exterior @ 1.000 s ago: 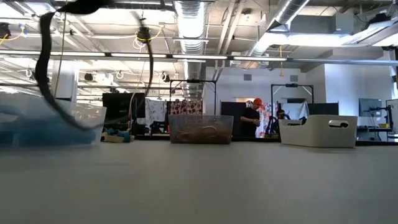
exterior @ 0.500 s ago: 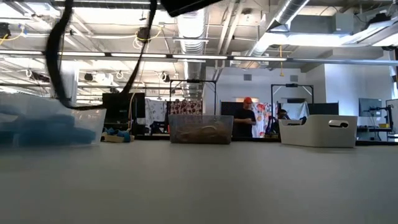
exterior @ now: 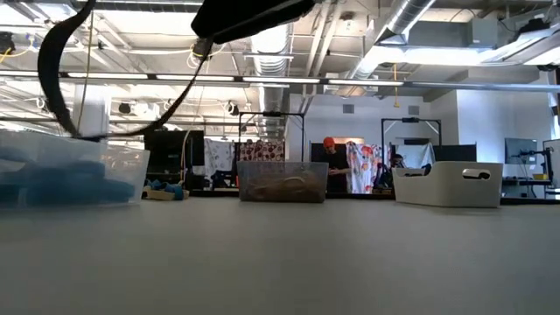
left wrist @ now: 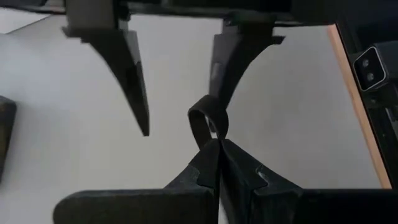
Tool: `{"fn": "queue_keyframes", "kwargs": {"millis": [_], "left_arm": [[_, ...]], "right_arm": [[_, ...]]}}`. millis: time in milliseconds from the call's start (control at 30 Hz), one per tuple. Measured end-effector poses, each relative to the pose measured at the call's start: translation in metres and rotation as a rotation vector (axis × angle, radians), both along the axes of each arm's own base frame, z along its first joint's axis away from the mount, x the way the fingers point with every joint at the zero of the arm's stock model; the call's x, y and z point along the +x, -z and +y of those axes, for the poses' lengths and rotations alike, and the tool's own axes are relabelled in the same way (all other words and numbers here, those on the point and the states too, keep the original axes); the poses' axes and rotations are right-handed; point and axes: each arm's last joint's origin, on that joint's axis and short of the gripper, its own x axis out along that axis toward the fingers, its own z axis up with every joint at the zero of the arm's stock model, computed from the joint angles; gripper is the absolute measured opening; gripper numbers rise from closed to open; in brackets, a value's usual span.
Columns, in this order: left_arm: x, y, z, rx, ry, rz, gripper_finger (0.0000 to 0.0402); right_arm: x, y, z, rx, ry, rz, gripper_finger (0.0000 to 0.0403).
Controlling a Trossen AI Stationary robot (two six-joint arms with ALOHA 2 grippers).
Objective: Sort rubber bands into baskets
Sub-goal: Put the black rubber band into the white bin
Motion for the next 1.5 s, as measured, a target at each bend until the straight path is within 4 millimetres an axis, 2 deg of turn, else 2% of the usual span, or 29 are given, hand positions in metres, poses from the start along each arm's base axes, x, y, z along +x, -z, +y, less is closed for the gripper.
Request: {"fn": "queue_keyframes", "kwargs": {"millis": [100,167,333,400,567,700,800,900,1000,1233,1500], "left_arm": [[0.000,0.000,0.000,0.000,0.003,-0.003,0.0000],[0.000,0.000,0.000,0.000,0.003,-0.003,0.0000],[0.000,0.000,0.000,0.000,0.003,-0.003,0.0000],[0.000,0.000,0.000,0.000,0.003,-0.003,0.0000],[-0.001,0.000,-0.001,0.015,-0.006,-0.015,0.0016],[-0.002,-0.001,-0.003,0.040,-0.021,-0.039,0.0068],[-0.003,-0.001,-0.004,0.047,-0.027,-0.047,0.0116],[-0.004,0.003,-0.003,0.048,-0.041,-0.042,0.0154],[-0.005,0.010,-0.002,0.046,-0.061,-0.032,0.0175],[-0.007,0.029,0.001,0.040,-0.086,-0.022,0.0180],[-0.001,0.042,-0.002,-0.007,-0.063,-0.099,0.0181]], "right_arm": [[0.003,0.000,-0.006,0.013,0.001,0.003,0.0227],[0.005,0.000,-0.009,0.016,0.004,0.006,0.0191],[0.004,0.000,-0.009,-0.018,-0.022,0.018,0.0050],[0.004,0.001,-0.008,-0.034,-0.037,0.028,0.0022],[-0.001,0.005,-0.011,-0.071,-0.014,0.090,0.0022],[-0.006,0.009,-0.016,-0.125,0.015,0.156,0.0022],[-0.011,0.004,-0.023,-0.153,0.029,0.193,0.0022],[-0.019,-0.011,-0.032,-0.163,0.042,0.212,0.0022],[-0.030,-0.030,-0.042,-0.170,0.053,0.225,0.0022],[-0.068,-0.085,-0.077,-0.169,0.097,0.240,0.0022],[-0.121,-0.139,-0.138,-0.132,0.244,0.247,0.0022]]}}
